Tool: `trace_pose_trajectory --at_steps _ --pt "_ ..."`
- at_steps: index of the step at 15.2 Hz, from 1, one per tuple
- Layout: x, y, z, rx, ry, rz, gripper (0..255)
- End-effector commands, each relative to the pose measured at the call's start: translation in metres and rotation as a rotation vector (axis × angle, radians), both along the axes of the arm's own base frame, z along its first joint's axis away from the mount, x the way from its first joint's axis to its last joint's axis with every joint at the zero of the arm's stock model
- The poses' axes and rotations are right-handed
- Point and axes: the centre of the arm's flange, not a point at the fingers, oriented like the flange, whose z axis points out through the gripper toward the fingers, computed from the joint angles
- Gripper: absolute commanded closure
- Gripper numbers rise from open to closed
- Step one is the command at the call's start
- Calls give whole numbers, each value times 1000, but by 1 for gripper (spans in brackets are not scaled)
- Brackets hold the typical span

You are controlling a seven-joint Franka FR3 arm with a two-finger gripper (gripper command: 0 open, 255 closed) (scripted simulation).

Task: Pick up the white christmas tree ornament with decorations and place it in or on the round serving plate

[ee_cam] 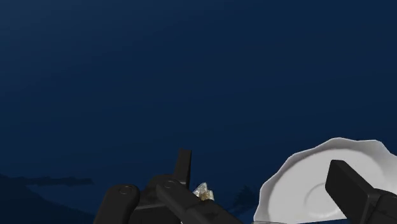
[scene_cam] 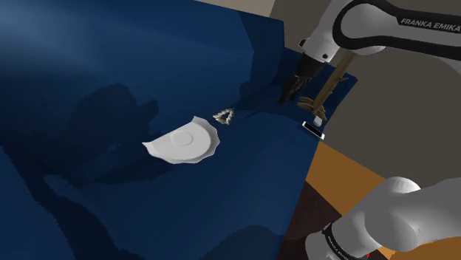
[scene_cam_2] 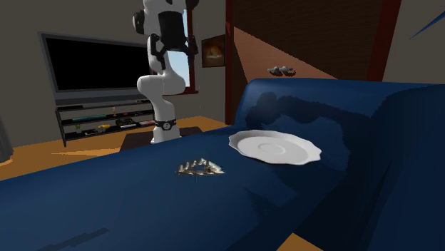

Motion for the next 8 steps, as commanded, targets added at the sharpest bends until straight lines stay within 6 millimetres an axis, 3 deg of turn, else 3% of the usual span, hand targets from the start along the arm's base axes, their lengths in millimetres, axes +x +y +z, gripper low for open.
trace_pose_trajectory --at_steps 1,8 --pt "26 4 -13 -8 11 22 0" --pt "117 23 -49 -36 47 98 0"
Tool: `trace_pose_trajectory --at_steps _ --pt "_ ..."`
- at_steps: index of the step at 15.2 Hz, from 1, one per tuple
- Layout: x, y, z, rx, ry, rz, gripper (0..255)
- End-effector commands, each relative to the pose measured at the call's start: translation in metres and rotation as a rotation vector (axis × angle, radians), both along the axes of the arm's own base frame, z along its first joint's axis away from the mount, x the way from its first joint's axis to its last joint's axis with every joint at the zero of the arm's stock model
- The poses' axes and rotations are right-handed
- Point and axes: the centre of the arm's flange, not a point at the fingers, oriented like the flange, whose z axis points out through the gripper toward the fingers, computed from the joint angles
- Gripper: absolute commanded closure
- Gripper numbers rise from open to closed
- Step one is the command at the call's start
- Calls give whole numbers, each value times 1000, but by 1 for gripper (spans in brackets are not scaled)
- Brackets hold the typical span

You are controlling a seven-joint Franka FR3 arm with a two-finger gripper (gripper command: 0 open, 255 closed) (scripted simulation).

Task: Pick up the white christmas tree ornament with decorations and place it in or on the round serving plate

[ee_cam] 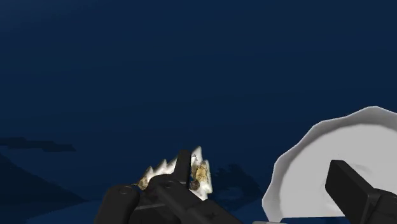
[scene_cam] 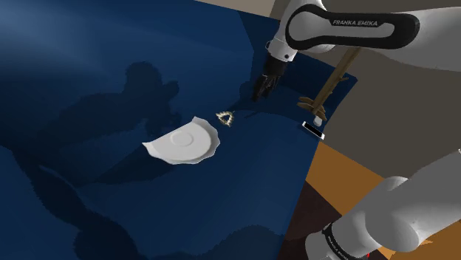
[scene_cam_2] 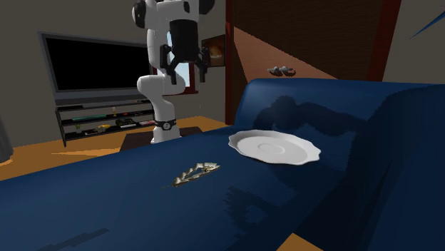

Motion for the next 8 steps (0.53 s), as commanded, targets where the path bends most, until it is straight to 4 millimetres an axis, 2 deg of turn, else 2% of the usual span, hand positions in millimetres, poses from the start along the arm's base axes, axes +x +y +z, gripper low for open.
trace_pose_trajectory --at_steps 1,8 --pt "27 5 -9 -8 11 23 0" --pt "113 30 -49 -36 47 98 0"
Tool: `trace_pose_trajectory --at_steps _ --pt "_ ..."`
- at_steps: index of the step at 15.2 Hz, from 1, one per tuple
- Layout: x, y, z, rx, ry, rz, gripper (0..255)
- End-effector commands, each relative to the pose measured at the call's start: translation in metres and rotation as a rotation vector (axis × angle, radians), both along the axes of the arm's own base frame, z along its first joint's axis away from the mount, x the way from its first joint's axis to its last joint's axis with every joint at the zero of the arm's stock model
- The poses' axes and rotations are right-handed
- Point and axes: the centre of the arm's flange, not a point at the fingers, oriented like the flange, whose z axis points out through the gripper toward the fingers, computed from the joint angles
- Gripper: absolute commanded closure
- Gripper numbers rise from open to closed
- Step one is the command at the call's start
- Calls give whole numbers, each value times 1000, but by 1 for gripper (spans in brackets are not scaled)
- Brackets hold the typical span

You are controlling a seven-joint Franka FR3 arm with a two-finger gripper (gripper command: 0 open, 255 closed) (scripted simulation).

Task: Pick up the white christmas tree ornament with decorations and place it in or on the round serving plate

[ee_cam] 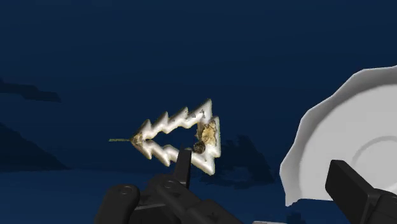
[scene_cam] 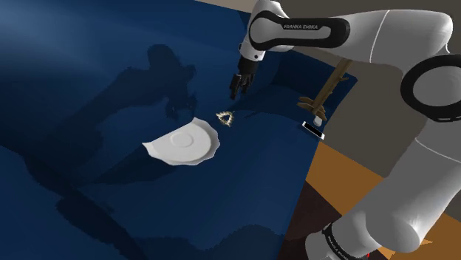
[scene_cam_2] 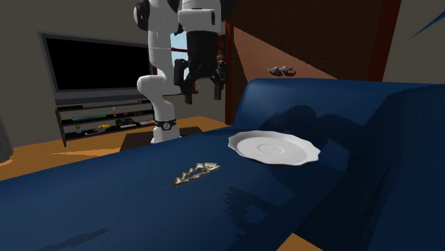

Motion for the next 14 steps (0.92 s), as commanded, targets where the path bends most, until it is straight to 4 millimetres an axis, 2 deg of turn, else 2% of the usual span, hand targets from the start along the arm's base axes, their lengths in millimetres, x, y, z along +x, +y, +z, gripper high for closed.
trace_pose_trajectory --at_steps 1,3,4,11,14 --pt "25 9 -11 -8 11 22 0" --pt "49 18 -23 -16 21 44 0" --pt "54 20 -26 -18 24 49 0" --pt "52 19 -63 -18 24 49 0" --pt "52 19 -66 -18 24 49 0"
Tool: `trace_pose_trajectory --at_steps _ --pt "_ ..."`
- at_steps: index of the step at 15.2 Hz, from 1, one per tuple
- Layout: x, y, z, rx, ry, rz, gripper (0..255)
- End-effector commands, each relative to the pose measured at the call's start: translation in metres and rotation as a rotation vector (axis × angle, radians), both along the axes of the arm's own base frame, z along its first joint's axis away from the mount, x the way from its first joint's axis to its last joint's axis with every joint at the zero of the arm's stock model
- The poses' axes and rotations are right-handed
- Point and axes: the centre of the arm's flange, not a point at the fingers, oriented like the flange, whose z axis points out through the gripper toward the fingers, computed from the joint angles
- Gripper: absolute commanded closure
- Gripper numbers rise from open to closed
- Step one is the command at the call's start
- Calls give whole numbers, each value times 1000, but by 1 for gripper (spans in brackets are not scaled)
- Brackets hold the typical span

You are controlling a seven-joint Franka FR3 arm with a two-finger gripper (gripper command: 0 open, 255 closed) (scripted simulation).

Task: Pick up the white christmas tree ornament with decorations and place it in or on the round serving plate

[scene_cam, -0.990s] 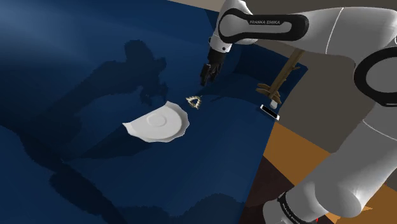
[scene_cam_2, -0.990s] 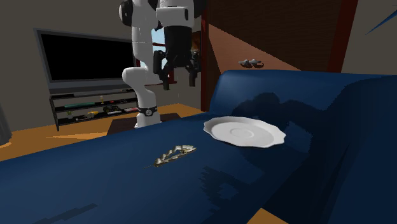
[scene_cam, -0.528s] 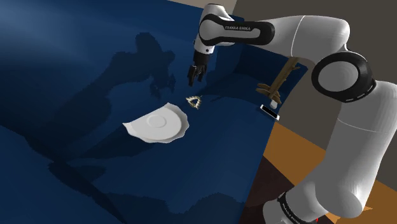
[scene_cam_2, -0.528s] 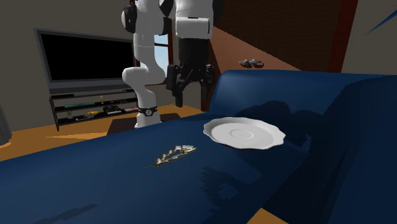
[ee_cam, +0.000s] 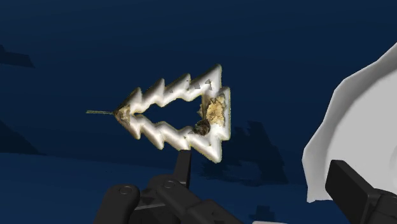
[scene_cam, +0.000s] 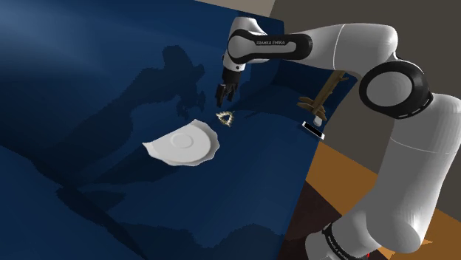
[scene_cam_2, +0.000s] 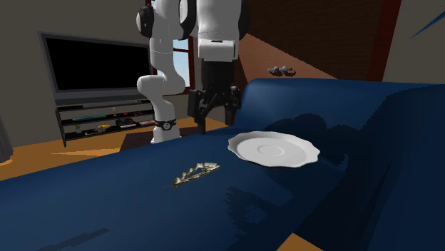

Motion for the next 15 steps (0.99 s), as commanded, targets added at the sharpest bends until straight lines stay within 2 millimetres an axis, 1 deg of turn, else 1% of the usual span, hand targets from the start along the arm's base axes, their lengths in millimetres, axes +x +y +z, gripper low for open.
trace_pose_trajectory --at_steps 1,5,6,15 --pt "0 0 -1 0 0 0 0" --pt "0 0 -1 0 0 0 0" --pt "0 0 -1 0 0 0 255" --pt "0 0 -1 0 0 0 255"
